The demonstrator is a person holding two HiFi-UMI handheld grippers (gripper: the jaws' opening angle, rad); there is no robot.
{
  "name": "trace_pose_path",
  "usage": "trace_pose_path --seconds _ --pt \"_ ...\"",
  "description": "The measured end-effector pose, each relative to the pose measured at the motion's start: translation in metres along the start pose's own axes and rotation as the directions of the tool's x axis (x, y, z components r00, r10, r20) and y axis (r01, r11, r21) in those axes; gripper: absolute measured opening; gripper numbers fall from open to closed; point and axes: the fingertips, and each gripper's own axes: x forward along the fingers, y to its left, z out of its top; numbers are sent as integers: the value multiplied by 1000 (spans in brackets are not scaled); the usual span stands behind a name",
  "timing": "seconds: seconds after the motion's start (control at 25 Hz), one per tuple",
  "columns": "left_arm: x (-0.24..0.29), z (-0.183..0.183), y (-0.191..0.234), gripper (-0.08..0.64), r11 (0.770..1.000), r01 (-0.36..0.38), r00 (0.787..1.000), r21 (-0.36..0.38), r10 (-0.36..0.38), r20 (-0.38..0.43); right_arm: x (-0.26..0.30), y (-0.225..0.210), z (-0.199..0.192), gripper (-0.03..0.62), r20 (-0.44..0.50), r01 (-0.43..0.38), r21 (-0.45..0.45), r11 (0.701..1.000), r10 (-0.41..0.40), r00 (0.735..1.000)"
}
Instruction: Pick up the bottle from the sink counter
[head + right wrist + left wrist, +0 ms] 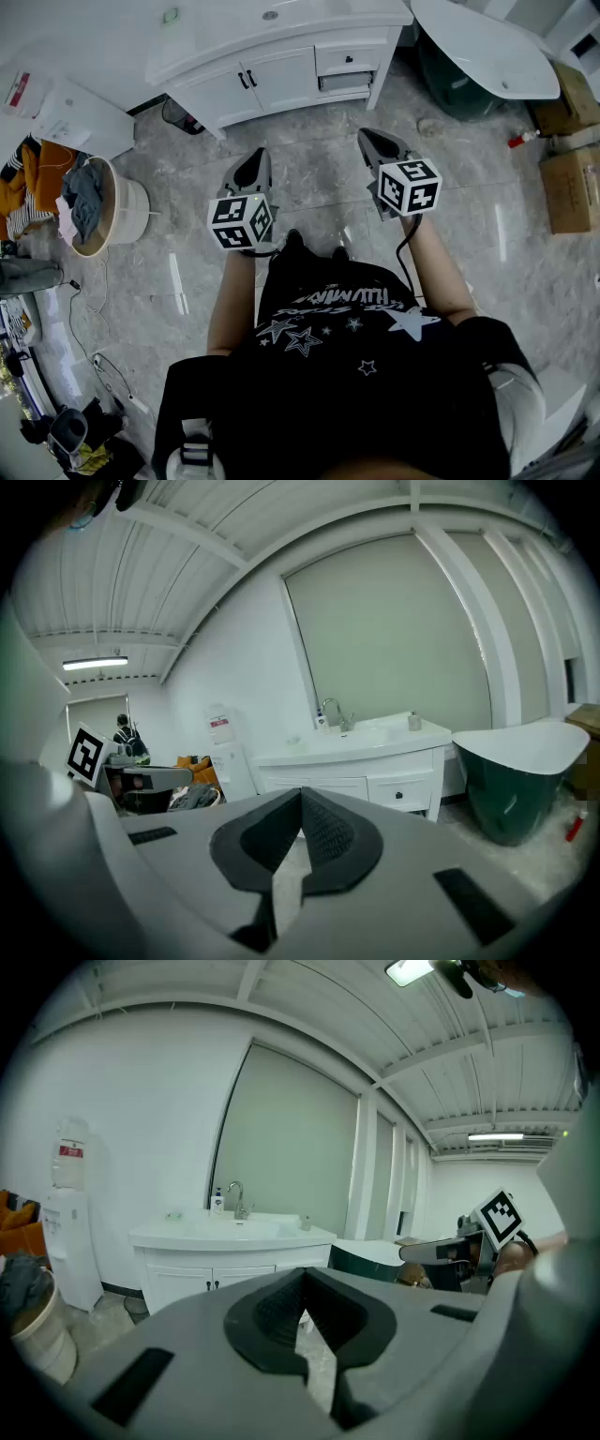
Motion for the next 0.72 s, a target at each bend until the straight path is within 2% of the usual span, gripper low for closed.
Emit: trace_pose_path --seconds 0.72 --pt "-6 -23 -26 8 1000 -22 999 -22 22 -35 -29 -16 -18 6 21 -40 18 999 39 999"
